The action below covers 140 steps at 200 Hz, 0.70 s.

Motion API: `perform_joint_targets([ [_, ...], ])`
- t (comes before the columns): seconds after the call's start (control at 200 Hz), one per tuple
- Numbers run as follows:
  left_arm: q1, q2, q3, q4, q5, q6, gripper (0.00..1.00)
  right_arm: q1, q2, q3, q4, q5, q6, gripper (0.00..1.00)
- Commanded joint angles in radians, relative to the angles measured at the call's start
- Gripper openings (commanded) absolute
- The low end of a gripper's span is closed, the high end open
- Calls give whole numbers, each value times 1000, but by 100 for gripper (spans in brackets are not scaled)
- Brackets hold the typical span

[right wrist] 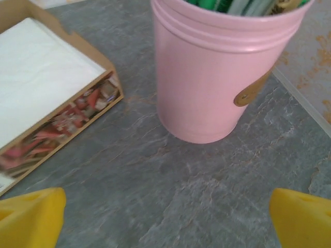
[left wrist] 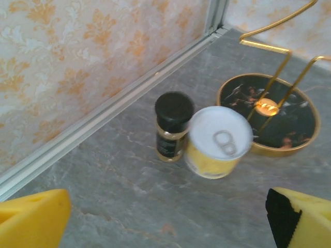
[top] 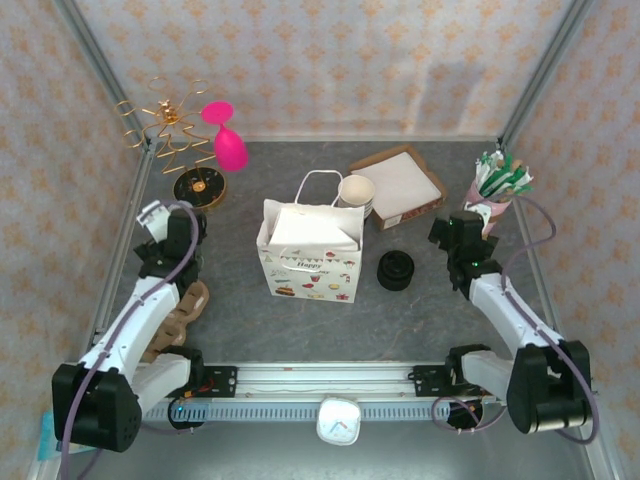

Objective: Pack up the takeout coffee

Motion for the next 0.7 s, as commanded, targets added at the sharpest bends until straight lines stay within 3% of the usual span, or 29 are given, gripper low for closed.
perform_joint_targets([
  [0.0, 4, -39, -150, 403, -95, 154, 99, -34, 63, -71, 348, 68, -22, 100],
  [0.17, 5, 7, -333, 805, -6, 350, 99, -61, 211, -170, 638, -11, -56, 100],
  [0.28, 8, 83, -398, 1010, 74, 394, 99, -62, 276, -164, 723, -64, -69, 100],
  [0.385, 12, 187, -468, 1274, 156, 420, 99, -64, 289, -219, 918, -146, -129, 100],
  [0.44, 15, 250, -479, 1376, 207, 456, 99, -78, 308, -194, 892, -195, -121, 100],
  [0.571, 35, 339, -448, 1461, 318, 459, 100, -78, 323, -192, 922, -332, -141, 100],
  [0.626, 38, 370, -446, 1487, 374, 462, 100, -78, 341, -253, 1060, -403, -159, 100],
  [0.696, 47, 428, -437, 1523, 396, 454, 100, -78, 397, -301, 1190, -372, -147, 100],
])
